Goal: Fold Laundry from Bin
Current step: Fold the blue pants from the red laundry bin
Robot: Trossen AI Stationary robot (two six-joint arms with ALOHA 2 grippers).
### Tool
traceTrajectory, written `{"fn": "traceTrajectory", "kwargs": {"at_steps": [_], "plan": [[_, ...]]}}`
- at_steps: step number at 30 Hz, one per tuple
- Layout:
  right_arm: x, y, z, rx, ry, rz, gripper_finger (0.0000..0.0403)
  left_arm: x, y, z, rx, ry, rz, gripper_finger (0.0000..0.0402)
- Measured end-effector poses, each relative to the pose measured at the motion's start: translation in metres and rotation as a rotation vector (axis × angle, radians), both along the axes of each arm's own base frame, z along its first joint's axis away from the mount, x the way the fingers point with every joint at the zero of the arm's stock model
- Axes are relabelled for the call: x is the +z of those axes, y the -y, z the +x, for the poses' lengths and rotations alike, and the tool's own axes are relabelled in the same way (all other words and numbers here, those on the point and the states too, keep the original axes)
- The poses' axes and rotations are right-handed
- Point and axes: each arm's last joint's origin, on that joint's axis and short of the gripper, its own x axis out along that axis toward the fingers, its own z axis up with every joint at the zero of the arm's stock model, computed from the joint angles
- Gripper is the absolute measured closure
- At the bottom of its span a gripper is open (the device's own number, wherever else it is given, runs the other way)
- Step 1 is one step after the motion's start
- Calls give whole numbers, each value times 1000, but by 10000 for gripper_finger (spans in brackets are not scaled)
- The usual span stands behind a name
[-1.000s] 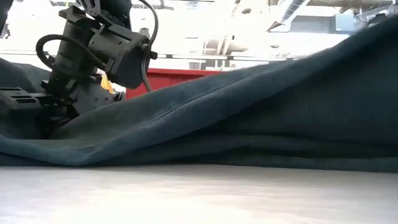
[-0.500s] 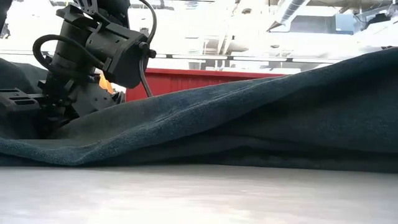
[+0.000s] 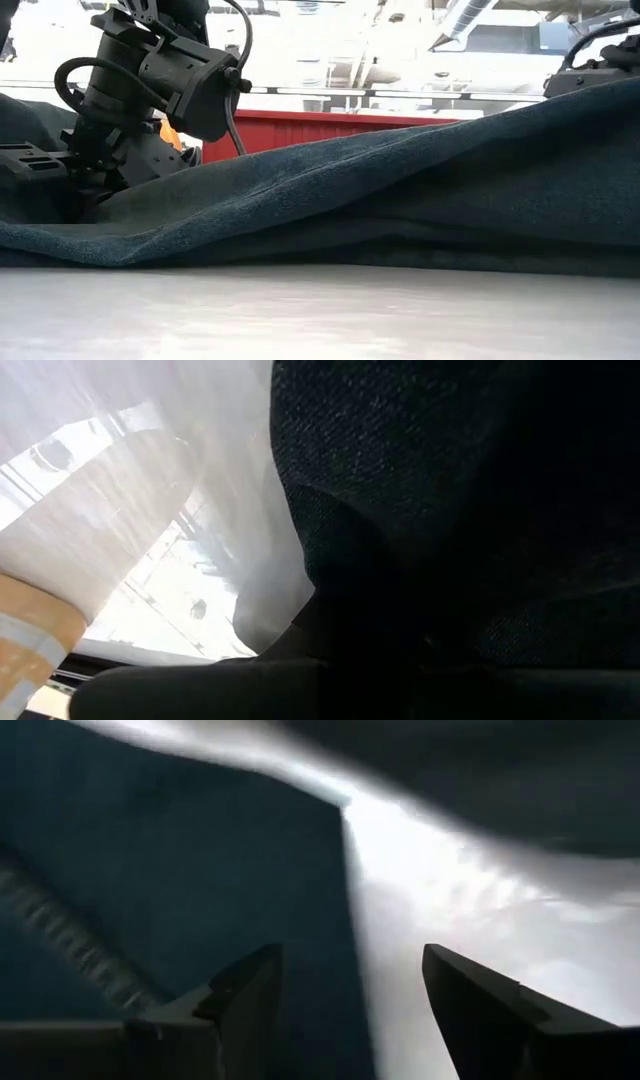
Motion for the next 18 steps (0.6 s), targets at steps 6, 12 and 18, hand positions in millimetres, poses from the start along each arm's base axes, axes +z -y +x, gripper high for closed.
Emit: {"fn": "traceTrajectory", "kwargs": {"at_steps": [6, 12, 18], "plan": [[-26, 0, 2, 19, 22, 71, 137, 0, 0, 0, 8, 4, 3, 389], [-17, -11, 11, 101, 41, 108, 274, 0, 0, 0, 17, 8, 5, 389], [42, -11, 12, 226, -107, 46, 378, 2, 1, 6, 15, 47, 3, 389]]}}
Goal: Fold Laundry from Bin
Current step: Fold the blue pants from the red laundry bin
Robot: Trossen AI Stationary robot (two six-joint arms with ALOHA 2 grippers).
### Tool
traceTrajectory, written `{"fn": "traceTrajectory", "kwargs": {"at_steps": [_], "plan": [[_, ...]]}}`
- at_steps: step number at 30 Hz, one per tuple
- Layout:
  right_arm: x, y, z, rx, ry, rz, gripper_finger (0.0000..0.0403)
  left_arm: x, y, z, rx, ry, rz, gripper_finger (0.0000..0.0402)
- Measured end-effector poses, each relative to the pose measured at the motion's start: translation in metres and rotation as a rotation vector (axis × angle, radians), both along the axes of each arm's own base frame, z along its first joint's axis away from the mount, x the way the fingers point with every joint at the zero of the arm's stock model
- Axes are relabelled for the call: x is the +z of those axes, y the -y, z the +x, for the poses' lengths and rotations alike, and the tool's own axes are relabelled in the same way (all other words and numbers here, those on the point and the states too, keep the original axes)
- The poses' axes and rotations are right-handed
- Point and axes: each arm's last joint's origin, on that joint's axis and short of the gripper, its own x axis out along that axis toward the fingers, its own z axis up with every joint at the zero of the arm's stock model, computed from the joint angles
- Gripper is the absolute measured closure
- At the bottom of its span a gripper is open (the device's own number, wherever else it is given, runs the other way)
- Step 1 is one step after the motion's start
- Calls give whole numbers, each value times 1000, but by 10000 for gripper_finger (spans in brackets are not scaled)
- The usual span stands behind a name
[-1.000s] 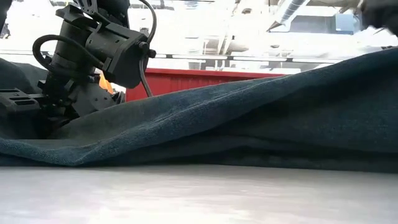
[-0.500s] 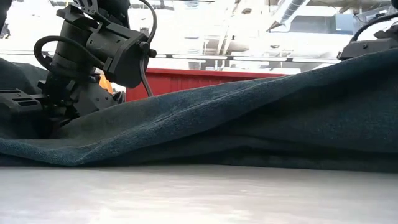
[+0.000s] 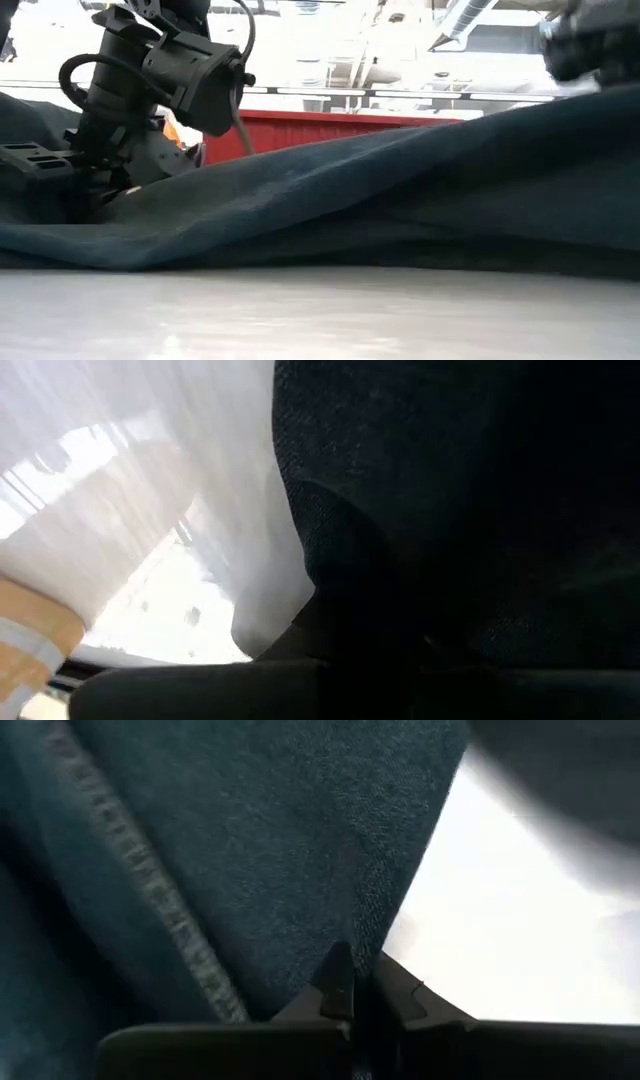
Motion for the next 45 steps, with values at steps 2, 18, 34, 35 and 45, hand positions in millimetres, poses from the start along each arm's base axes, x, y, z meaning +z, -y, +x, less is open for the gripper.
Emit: {"fn": "traceTrajectory", "kwargs": {"at_steps": [2, 18, 34, 35, 45], "plan": [[31, 3, 0, 22, -85, -62, 378, 3, 1, 5, -1, 32, -2, 389], [-31, -28, 94, 191, -548, -114, 287, 13, 14, 21, -57, 143, -10, 389], [69, -13, 29, 5, -77, -89, 155, 5, 33, -1, -68, 61, -6, 389], [68, -9, 19, -54, -32, -93, 155, 5, 35, -2, -71, 58, -4, 389], [-21, 11, -7, -231, 204, 109, 154, 3, 44, -9, -56, 49, -5, 389]]}}
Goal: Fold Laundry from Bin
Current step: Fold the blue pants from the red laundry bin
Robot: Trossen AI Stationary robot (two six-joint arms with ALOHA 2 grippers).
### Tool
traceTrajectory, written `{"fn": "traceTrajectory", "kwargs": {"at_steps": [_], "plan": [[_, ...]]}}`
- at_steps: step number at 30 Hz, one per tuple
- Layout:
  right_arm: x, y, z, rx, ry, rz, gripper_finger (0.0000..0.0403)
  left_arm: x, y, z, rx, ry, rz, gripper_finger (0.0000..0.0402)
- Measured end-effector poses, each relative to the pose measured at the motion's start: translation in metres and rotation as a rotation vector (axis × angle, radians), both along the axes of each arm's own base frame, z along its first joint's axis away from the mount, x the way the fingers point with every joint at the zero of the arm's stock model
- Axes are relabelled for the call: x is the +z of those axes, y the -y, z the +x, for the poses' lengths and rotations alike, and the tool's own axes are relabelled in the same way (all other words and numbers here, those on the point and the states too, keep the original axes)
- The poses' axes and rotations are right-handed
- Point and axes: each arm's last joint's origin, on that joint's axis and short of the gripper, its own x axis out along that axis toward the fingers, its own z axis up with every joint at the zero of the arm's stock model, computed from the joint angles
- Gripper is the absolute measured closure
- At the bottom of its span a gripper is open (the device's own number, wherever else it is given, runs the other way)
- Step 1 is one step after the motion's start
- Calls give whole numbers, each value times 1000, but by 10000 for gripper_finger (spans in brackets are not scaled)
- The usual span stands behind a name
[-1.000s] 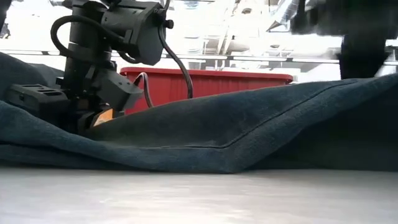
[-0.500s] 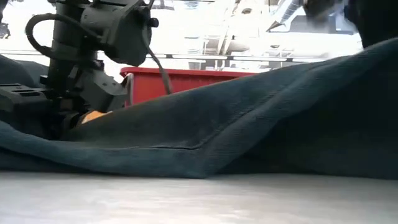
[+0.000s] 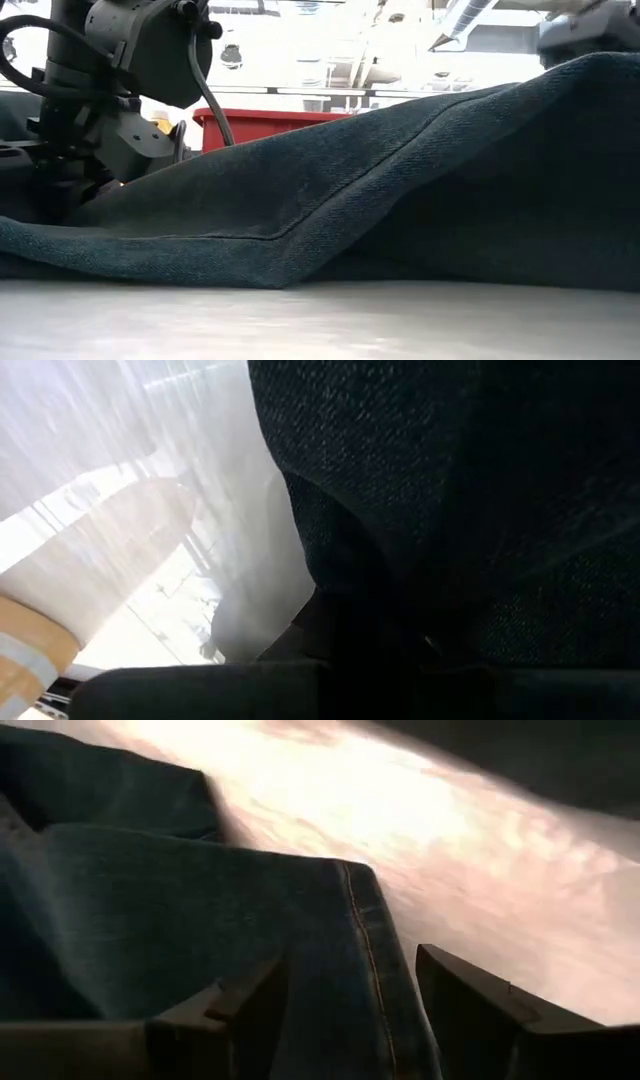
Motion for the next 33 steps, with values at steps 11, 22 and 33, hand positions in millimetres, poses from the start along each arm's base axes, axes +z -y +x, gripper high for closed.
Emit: {"fn": "traceTrajectory", "kwargs": {"at_steps": [11, 22, 33], "plan": [[-12, 0, 3, 126, -74, 64, 164, 0, 0, 0, 33, 4, -7, 389], [2, -4, 15, 242, 27, 127, 378, -1, 1, 0, 57, 14, 0, 389], [75, -23, -23, -1, -325, -132, 380, 0, 6, -3, 12, -3, -3, 389]]}}
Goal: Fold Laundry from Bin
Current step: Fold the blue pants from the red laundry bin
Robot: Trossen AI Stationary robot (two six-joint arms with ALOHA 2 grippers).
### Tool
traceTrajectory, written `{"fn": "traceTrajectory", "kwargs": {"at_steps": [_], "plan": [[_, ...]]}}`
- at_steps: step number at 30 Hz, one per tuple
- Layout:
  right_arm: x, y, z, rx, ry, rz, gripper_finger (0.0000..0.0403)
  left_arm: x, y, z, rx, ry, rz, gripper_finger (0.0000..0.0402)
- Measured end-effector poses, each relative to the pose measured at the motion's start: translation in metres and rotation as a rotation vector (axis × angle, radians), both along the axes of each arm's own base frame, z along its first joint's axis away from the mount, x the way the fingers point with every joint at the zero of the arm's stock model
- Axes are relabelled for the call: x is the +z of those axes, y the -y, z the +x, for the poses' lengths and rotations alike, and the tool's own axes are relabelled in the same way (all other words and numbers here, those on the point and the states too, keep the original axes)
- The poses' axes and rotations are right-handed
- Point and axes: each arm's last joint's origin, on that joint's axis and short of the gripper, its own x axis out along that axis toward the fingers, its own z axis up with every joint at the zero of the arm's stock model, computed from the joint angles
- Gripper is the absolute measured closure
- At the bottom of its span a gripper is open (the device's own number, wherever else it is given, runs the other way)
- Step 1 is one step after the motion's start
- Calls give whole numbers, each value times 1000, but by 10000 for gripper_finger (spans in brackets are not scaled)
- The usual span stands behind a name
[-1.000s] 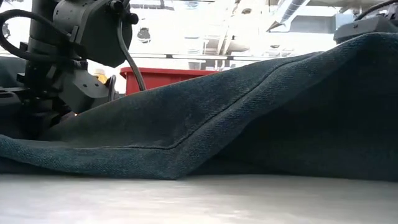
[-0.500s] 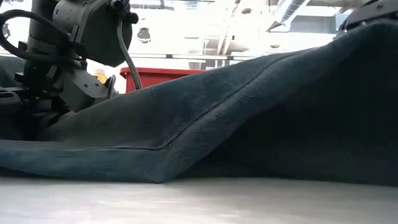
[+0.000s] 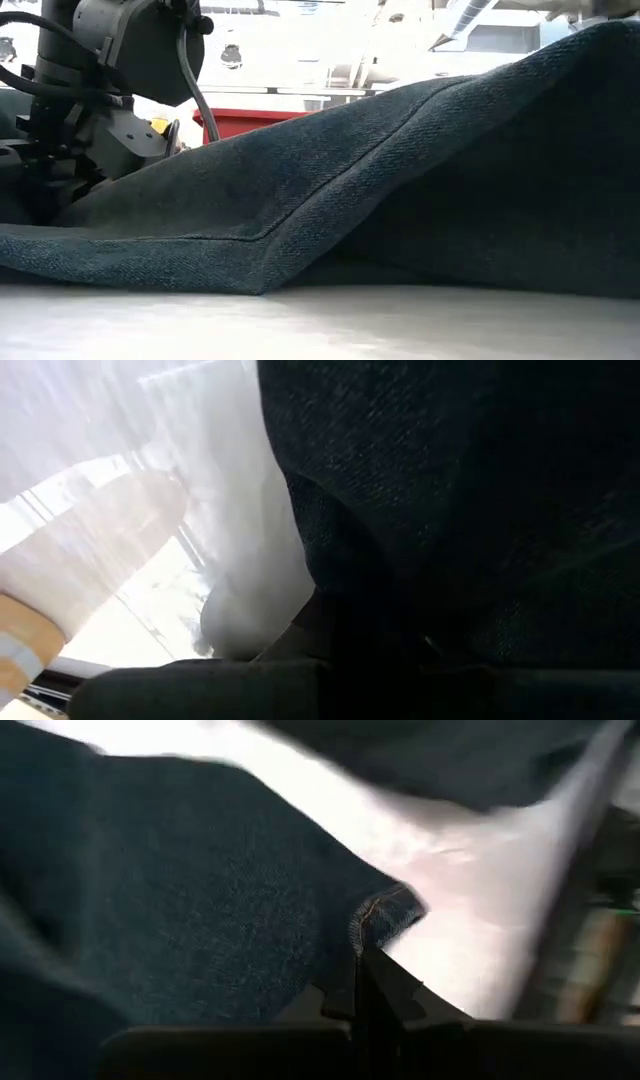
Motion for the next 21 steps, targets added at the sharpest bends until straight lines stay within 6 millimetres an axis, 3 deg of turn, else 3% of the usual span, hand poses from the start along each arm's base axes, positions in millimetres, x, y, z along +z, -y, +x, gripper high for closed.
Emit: {"fn": "traceTrajectory", "kwargs": {"at_steps": [3, 9, 16, 21], "plan": [[0, -8, 4, -8, -112, -70, 380, 0, 1, -1, -23, -7, -6, 389], [-28, -8, 20, 17, -338, -131, 368, 0, 1, -1, -59, -17, -17, 389], [-32, 25, 45, 95, -504, 7, 253, 0, -1, 1, -101, -34, -35, 389], [-3, 31, 43, 101, -394, 83, 175, 0, -5, 2, -106, -41, -45, 389]]}}
